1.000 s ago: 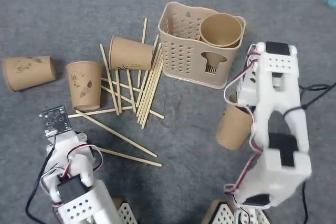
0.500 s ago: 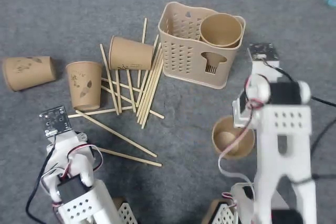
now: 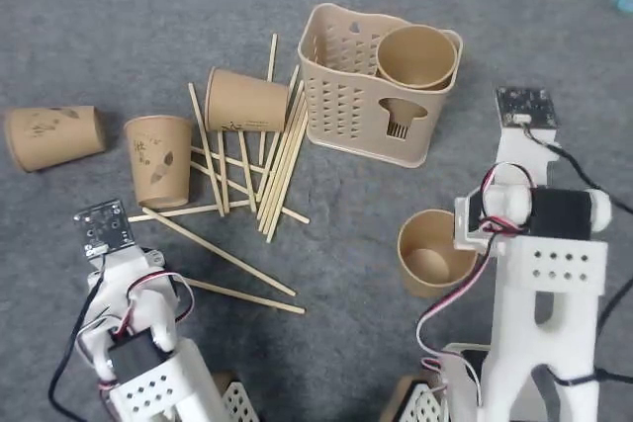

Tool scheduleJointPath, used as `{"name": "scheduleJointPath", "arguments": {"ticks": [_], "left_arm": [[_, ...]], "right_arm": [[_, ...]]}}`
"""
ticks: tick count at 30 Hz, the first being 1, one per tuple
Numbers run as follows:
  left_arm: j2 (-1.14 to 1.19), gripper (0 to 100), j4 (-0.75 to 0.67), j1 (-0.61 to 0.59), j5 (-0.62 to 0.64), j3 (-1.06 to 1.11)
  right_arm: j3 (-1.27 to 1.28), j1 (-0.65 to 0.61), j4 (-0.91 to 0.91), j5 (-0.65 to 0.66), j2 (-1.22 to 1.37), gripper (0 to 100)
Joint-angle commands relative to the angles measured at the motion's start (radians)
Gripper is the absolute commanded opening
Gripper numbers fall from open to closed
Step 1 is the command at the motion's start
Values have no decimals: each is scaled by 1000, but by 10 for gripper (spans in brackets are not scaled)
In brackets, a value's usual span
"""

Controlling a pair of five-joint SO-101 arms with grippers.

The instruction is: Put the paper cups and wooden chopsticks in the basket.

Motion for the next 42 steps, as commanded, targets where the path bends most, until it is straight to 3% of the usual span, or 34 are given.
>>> {"name": "scheduleJointPath", "arguments": {"ticks": [1,12,16,22,33,42], "left_arm": [[-20,13,-5,-8,-9,-33],[-20,13,-5,-8,-9,-33],[-20,13,-5,-8,-9,-33],[-20,13,-5,-8,-9,-33],[-20,13,-5,-8,-9,-33],[-20,13,-5,-8,-9,-33]], "right_arm": [[112,16,-108,44,-31,137],[387,19,-420,41,-31,121],[399,21,-447,43,-31,0],[342,33,-426,41,-31,7],[-216,90,-101,37,56,6],[-959,87,62,-160,466,6]]}}
